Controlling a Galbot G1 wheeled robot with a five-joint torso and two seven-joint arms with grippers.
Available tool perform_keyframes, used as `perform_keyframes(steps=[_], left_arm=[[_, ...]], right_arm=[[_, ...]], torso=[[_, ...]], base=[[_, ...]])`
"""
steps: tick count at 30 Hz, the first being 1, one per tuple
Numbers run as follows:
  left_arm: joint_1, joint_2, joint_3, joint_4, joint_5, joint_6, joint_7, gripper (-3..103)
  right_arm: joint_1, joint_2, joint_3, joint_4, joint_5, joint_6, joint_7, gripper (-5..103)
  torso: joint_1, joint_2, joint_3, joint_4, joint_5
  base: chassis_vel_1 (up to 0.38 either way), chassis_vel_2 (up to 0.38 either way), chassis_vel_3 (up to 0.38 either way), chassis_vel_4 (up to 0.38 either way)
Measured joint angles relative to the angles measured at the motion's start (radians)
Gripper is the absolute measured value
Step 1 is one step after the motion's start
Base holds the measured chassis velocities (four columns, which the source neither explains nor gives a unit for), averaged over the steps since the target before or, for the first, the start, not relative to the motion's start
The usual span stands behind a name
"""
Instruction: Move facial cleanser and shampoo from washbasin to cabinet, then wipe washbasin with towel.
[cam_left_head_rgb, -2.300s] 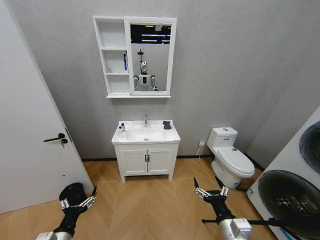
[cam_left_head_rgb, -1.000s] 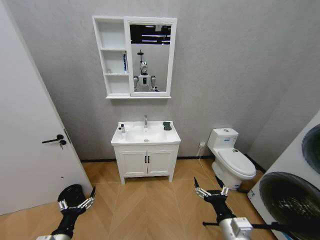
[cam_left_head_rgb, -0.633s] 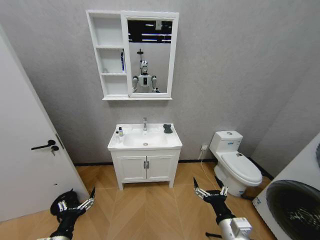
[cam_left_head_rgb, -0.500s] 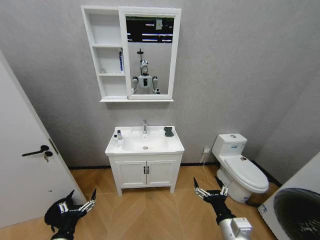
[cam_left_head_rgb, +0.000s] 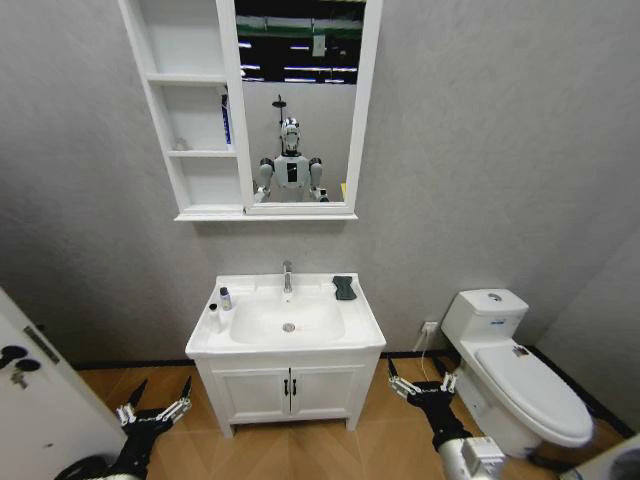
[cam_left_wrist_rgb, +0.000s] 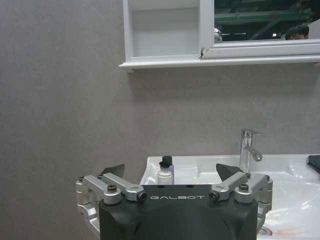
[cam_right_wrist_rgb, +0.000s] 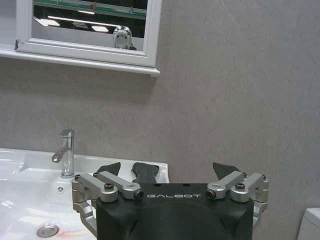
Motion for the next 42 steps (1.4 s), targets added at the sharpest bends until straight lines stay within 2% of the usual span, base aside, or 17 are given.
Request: perform_keyframes(steps=[1,3,4,6,7,8,11,12,29,42], left_arm=[[-0.001,0.0,0.001,0.001,0.0,0.001,0.0,100],[-0.004,0.0,0.001,0.002,0.0,0.003,0.0,100],[-0.007,-0.003,0.002,0.004,0.002,0.004,0.0,100],[-0.008,-0.003,0.003,0.006,0.003,0.004,0.0,100],[-0.008,-0.006,0.005,0.01,0.004,0.006,0.0,100],[-0.008,-0.008,0.005,0.012,0.004,0.004,0.0,100],[-0.008,-0.012,0.006,0.015,0.0,0.002,0.001,100],[-0.006,-0.015,0.007,0.017,-0.002,0.0,0.001,100],[0.024,-0.026,0.004,0.015,-0.008,-0.027,0.008,100],[0.021,-0.029,0.011,0.015,0.004,-0.03,0.013,100]], right_arm=[[0.0,0.0,-0.001,0.0,0.0,0.001,0.001,100],[0.001,0.0,-0.003,-0.001,-0.001,0.001,0.003,100],[0.006,0.0,-0.003,-0.003,-0.001,0.001,0.008,100],[0.008,0.0,-0.003,-0.003,-0.001,0.001,0.01,100],[0.01,0.0,-0.003,-0.004,-0.001,0.0,0.014,100],[0.01,0.0,-0.004,-0.004,-0.001,0.0,0.015,100],[0.008,0.0,-0.005,-0.006,-0.002,0.0,0.016,100],[0.005,0.0,-0.006,-0.006,-0.003,0.0,0.017,100],[0.001,-0.004,-0.008,0.012,-0.005,-0.017,0.022,100],[0.004,-0.004,-0.009,0.006,-0.006,-0.017,0.022,100]], torso=[[0.0,0.0,0.0,0.0,-0.001],[0.0,0.0,0.0,-0.0001,-0.0002],[0.0,0.0,0.0,0.0012,0.0017],[0.001,0.0,0.0,0.0007,0.001],[0.001,0.0,0.0,0.0002,-0.0007],[0.001,0.0,0.0,0.0,0.0008],[0.001,0.0,0.0,0.0009,0.0007],[0.001,0.0,0.0,0.0001,0.0003],[0.0,0.0,0.0,0.0003,0.0004],[0.0,0.0,0.0,0.0004,0.0005]], base=[[-0.35,0.312,0.376,-0.323],[-0.35,0.312,0.362,-0.334],[-0.292,0.349,0.307,-0.327],[-0.296,0.327,0.307,-0.327],[-0.271,0.252,0.303,-0.225],[-0.271,0.209,0.122,-0.187],[-0.182,0.209,0.057,-0.068],[-0.043,0.123,0.025,0.015],[0.02,-0.011,-0.022,0.017],[-0.064,0.074,0.076,-0.082]])
